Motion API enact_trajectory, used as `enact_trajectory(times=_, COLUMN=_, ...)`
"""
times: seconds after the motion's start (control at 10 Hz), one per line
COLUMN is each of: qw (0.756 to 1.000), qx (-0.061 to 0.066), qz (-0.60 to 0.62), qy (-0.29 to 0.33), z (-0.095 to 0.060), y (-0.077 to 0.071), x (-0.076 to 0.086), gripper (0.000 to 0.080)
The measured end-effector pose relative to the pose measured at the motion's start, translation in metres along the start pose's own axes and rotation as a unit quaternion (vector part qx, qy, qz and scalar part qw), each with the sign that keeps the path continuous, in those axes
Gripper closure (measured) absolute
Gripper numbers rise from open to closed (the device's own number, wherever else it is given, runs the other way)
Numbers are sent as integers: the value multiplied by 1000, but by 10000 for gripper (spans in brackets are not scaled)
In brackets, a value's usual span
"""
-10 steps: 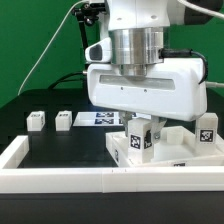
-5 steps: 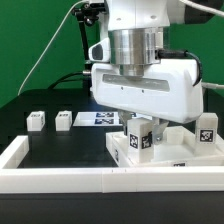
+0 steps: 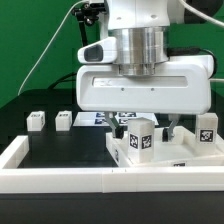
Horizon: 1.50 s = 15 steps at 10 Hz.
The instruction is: Assemble square table
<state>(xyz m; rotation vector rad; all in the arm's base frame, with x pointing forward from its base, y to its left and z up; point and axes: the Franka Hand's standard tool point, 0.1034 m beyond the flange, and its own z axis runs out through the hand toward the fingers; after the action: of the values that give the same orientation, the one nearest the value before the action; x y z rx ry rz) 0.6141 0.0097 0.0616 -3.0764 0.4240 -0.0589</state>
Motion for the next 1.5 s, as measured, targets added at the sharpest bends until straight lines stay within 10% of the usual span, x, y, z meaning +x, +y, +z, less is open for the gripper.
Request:
enact_trajectory(times=0.8, qw=963, qx=-14, qz=-269, qy=1, z=-1, y=4, x=3, gripper=150)
enact_trajectory(times=0.9, qw=963, qx=-14, qz=-268, qy=1, z=-1, y=5, x=3, gripper=300)
enact_trajectory(times=1.1, qw=964, qx=-14, qz=-264, qy=1, z=-1, y=4, x=3, gripper=300)
enact_trajectory(times=1.2, qw=966, qx=-14, qz=-257, qy=1, z=-1, y=5, x=3, gripper=513)
enact_trajectory(times=1.5, qw=980, qx=-14, qz=-199, qy=2, z=-1, y=5, x=3, gripper=511)
